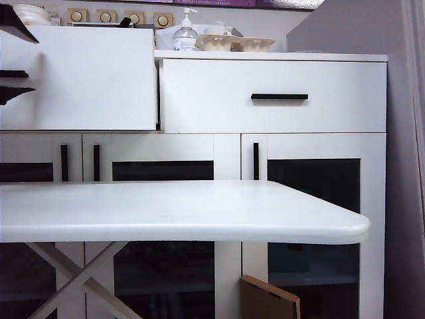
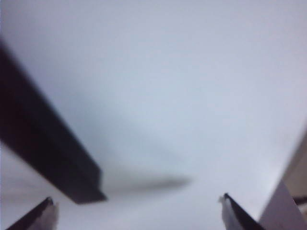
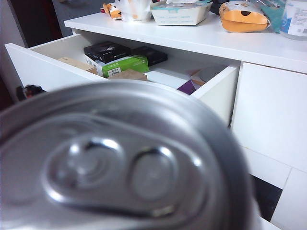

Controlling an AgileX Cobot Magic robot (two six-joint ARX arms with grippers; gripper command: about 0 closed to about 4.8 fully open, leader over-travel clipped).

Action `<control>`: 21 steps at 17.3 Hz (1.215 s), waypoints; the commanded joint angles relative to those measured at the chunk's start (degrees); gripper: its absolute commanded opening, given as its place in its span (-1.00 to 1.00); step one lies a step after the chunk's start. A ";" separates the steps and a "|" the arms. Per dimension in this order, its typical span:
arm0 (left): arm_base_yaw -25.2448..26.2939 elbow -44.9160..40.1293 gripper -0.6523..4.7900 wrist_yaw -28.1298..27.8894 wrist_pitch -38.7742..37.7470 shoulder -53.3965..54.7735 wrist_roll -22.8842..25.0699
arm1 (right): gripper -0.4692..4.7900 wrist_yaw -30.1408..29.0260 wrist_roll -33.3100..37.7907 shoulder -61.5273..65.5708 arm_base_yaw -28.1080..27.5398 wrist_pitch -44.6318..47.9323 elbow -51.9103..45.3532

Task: Pick up a can of beer from the white table, open the left drawer, place the beer inside the drawer, and finally close the drawer.

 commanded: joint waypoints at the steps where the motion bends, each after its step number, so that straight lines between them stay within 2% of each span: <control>1: 0.35 -0.31 1.00 -4.85 -1.20 -2.25 2.75 | -0.39 -0.37 0.00 -0.90 0.11 3.63 0.66; 4: 0.35 -0.33 1.00 -7.78 -5.46 -5.14 6.45 | -0.40 -0.35 0.00 -0.90 0.11 3.67 0.66; 9: 0.35 -0.33 1.00 -9.66 -9.40 -5.99 6.40 | -0.40 -0.52 0.00 -0.90 0.11 3.69 0.66; 14: 0.35 -0.33 1.00 -11.17 -9.66 -5.99 6.45 | -0.39 -0.55 0.00 -0.90 0.11 3.69 0.66; 15: 0.35 -0.33 0.91 -11.26 -9.66 -5.99 6.45 | -0.40 -0.55 0.00 -0.90 0.11 3.69 0.66; 17: 0.35 -0.33 -0.07 -12.26 -10.14 -5.97 7.45 | -0.40 -0.55 0.00 -0.90 0.11 3.72 0.66; 18: 0.35 -0.33 -0.38 -12.52 -10.75 -5.97 9.66 | -0.39 -0.55 0.00 -0.90 0.11 3.72 0.66; 20: 0.35 -0.35 -0.80 -12.61 -11.43 -5.97 10.08 | -0.40 -0.55 0.00 -0.90 0.11 3.85 0.66; 21: 0.35 -0.35 -0.78 -12.61 -11.28 -5.97 10.12 | -0.40 -0.55 0.00 -0.90 0.11 4.02 0.66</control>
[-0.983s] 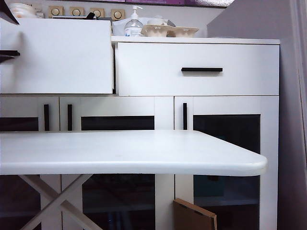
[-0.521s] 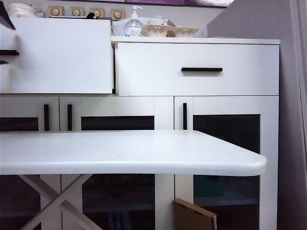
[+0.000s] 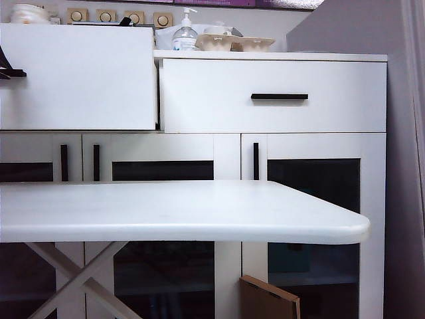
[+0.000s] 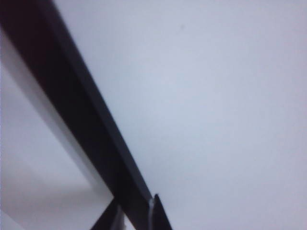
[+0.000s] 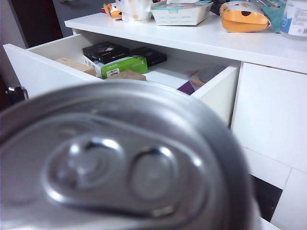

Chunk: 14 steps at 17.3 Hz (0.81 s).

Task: Pick up a can of beer from the white table, open the left drawer, place the beer inside the drawer, and finally close the drawer.

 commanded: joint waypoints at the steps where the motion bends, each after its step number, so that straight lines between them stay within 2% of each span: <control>1: -0.04 0.28 -0.78 0.46 2.38 -0.42 3.15 | -0.40 -0.39 0.02 -0.90 0.13 4.09 0.63; 3: -0.04 -0.11 -0.78 1.95 3.56 -0.42 3.87 | -0.40 -0.42 0.02 -0.90 0.11 4.07 0.63; 5: -0.04 -1.79 -0.78 1.90 8.33 -0.42 5.22 | -0.40 -0.42 0.04 -0.92 0.13 4.07 0.63; 7: -0.04 -6.97 -0.78 1.86 20.26 -0.42 3.67 | -0.39 -0.42 0.02 -0.92 0.13 4.07 0.63; 8: -0.04 -9.49 -0.78 1.86 23.98 -0.42 1.31 | -0.40 -0.42 0.04 -0.92 0.13 4.07 0.63; 10: -0.04 -13.11 -0.78 1.92 27.45 -0.59 -2.16 | -0.40 -0.37 0.02 -0.92 0.11 4.07 0.63; 14: -0.04 -18.08 -0.78 2.03 32.87 -3.10 -2.16 | -0.40 -0.42 0.02 -0.92 0.13 4.09 0.63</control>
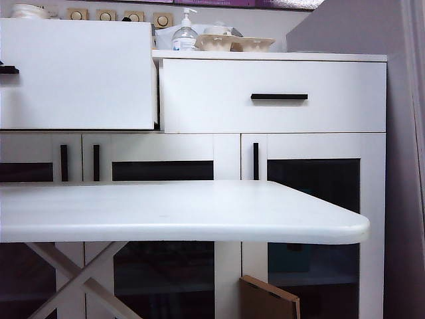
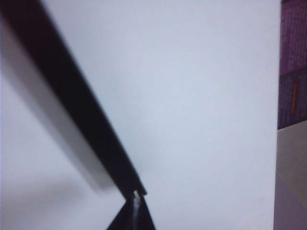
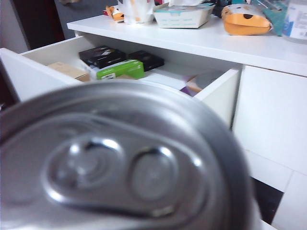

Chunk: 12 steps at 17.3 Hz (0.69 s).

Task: Pick up a can of beer from the white table, open the left drawer, place the beer inside the drawer, and finally close the drawer.

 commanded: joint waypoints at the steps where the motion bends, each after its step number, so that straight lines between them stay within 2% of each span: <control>1: -0.02 -1.68 -0.78 0.39 5.11 -1.51 -0.04 | -0.40 -0.37 0.00 -0.90 0.13 3.65 0.63; 3: -0.02 -3.13 -0.77 0.17 4.92 -3.65 -0.02 | -0.40 -0.42 0.00 -0.90 0.13 3.65 0.63; 4: -0.02 -3.48 -0.43 -0.46 4.79 -4.31 -0.04 | -0.40 -0.42 0.00 -0.90 0.13 3.65 0.63; 5: -0.02 -3.58 0.15 -1.18 4.74 -4.48 -1.01 | -0.40 -0.44 0.00 -0.90 0.13 3.65 0.63; 6: -0.02 -3.58 0.84 -1.22 4.72 -4.48 -2.82 | -0.40 -0.59 0.00 -0.90 0.13 3.65 0.63; 7: -0.02 -3.58 1.00 -1.16 4.39 -4.48 -4.42 | -0.40 -0.87 0.00 -0.90 0.13 3.65 0.63; 12: 0.00 -3.58 1.00 -5.14 3.98 -4.48 -7.06 | -0.40 -1.66 0.00 -0.96 0.13 3.67 0.63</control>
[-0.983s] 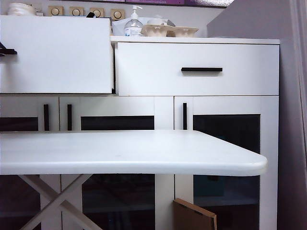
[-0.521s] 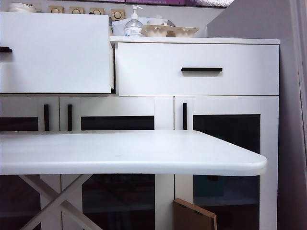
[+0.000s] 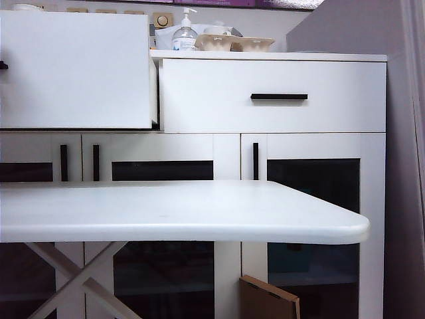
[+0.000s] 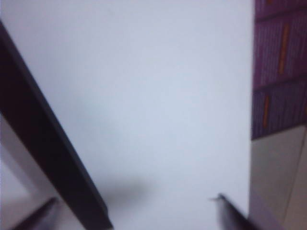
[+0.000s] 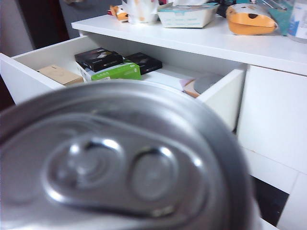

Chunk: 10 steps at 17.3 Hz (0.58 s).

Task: Pick up a can of beer from the white table, open the left drawer, place the beer inside the drawer, and finally close the drawer.

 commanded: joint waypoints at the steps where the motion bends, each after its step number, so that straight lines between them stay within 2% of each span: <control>1: -0.02 0.00 0.92 -3.28 0.66 -0.24 -1.81 | -0.40 -0.37 0.02 -0.96 0.11 3.67 0.63; 7: -0.07 0.02 0.89 -4.79 -1.70 -0.24 -1.90 | -0.40 -0.37 0.02 -0.96 0.11 3.67 0.63; 8: -0.07 0.02 0.43 -4.79 -1.97 -0.24 -1.99 | -0.40 -0.37 0.02 -0.96 0.11 3.67 0.63; 9: -0.07 0.02 0.06 -4.79 -1.99 -0.24 -1.97 | -0.40 -0.37 0.00 -0.96 0.11 3.65 0.63; 10: -0.07 0.02 -0.44 -4.79 -2.21 -0.24 -1.73 | -0.40 -0.37 0.02 -0.96 0.11 3.65 0.63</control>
